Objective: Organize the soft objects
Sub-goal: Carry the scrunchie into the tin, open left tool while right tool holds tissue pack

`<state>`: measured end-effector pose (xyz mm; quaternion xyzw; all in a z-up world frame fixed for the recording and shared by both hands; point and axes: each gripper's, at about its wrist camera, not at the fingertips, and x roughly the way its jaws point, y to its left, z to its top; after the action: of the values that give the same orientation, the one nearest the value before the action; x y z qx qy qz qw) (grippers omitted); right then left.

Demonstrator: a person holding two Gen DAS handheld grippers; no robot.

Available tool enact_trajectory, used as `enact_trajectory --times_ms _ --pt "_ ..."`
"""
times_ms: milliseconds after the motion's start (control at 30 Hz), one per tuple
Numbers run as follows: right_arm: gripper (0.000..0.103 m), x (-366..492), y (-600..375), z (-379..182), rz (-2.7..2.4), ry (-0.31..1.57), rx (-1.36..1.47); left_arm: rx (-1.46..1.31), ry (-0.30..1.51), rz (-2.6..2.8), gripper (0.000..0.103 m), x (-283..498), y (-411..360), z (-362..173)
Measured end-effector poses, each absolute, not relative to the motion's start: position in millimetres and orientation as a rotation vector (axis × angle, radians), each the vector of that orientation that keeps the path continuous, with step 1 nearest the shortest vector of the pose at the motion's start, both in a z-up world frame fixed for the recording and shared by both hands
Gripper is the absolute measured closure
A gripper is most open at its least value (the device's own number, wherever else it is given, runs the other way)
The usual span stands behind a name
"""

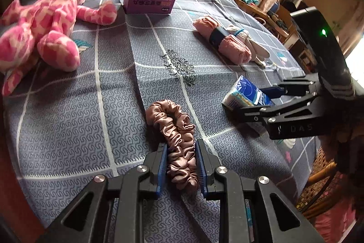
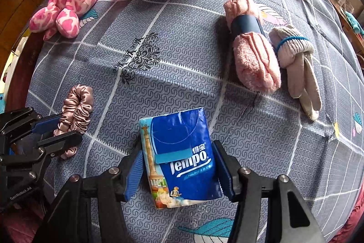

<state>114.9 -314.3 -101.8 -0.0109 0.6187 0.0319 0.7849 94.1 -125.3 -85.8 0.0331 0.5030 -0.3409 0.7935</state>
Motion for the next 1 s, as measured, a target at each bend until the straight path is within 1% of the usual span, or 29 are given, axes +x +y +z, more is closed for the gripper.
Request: enact_trajectory --times_ms 167,267,333,467,767,1000 --pt "0.045 108.7 -316.0 -102.4 0.060 1.309 -0.029 0.057 1.082 -0.715 0.079 93.9 -125.6 -83.2" --pt "0.045 104.3 -318.7 -102.5 0.065 1.304 -0.012 0.135 1.041 -0.697 0.087 87.5 -133.1 -83.3" --pt "0.044 103.9 -322.0 -102.5 0.072 1.302 0.007 0.161 1.023 -0.675 0.090 84.2 -133.7 -81.4" --pt "0.043 102.6 -323.7 -101.2 0.077 1.296 -0.005 0.165 0.958 -0.659 0.090 77.0 -123.2 -67.5" --pt "0.044 99.9 -310.2 -99.1 0.073 1.261 -0.064 0.103 0.812 -0.563 0.090 72.1 -80.0 -8.9" --pt "0.044 94.2 -306.9 -96.8 0.080 1.248 -0.074 0.070 0.751 -0.445 0.090 77.7 -41.1 13.6"
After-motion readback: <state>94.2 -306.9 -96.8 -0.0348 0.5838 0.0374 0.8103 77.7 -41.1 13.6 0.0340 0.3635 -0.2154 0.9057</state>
